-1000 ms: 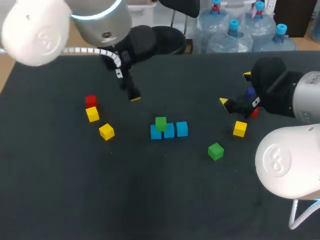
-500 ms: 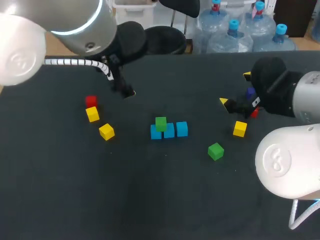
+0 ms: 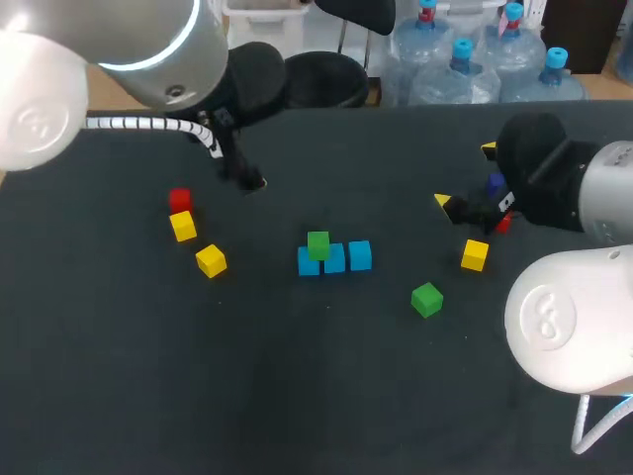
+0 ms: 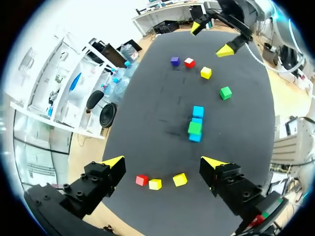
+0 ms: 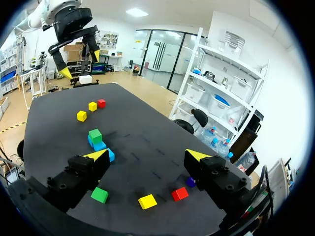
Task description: Place the blue cubes, place green cubes on the blue cubes, place the yellow cubes on the green cubes, then place the red cubes on the yellow cubes, and place purple cube on the red cubes.
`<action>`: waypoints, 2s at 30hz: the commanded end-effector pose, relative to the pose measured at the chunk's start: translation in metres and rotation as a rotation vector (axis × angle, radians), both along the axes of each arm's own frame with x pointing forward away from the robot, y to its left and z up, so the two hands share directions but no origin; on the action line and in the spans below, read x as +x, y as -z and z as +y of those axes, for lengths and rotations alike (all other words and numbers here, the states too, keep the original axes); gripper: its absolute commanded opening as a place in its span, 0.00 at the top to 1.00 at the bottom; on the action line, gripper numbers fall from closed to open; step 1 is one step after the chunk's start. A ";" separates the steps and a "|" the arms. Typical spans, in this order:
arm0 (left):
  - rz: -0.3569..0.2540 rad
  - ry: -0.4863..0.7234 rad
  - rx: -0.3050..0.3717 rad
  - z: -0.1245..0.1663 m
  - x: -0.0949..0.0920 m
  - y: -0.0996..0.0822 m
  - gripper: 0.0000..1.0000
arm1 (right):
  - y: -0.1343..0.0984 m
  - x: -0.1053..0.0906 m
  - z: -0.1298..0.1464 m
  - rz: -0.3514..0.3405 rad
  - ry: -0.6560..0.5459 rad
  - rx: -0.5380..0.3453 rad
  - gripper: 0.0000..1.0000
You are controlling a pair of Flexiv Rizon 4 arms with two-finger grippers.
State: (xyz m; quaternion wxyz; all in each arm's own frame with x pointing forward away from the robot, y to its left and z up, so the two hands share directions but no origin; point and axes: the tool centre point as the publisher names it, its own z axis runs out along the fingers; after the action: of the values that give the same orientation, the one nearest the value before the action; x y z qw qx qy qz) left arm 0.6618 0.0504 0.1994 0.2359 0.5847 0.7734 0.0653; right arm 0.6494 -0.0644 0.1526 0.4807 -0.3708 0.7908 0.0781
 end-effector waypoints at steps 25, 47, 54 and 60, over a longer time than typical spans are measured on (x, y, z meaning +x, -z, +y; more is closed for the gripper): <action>-0.127 -0.336 -0.124 0.097 -0.014 -0.007 0.00 | 0.000 0.000 -0.001 0.000 -0.003 0.002 0.00; -0.272 -0.735 -0.775 0.085 0.034 -0.055 0.00 | 0.000 0.000 -0.001 0.000 -0.003 0.002 0.00; -0.423 -0.842 -0.985 0.107 0.050 -0.058 0.00 | 0.000 0.000 -0.001 0.000 -0.003 0.002 0.00; -0.507 -0.849 -1.039 0.105 0.064 -0.047 0.00 | 0.000 0.000 -0.001 0.000 -0.003 0.002 0.00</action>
State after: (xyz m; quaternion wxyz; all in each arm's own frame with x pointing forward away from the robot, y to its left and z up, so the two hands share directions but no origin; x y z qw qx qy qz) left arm 0.7206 0.1614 0.2585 0.4673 0.1560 0.8688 -0.0493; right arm 0.6494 -0.0644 0.1526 0.4807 -0.3709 0.7908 0.0781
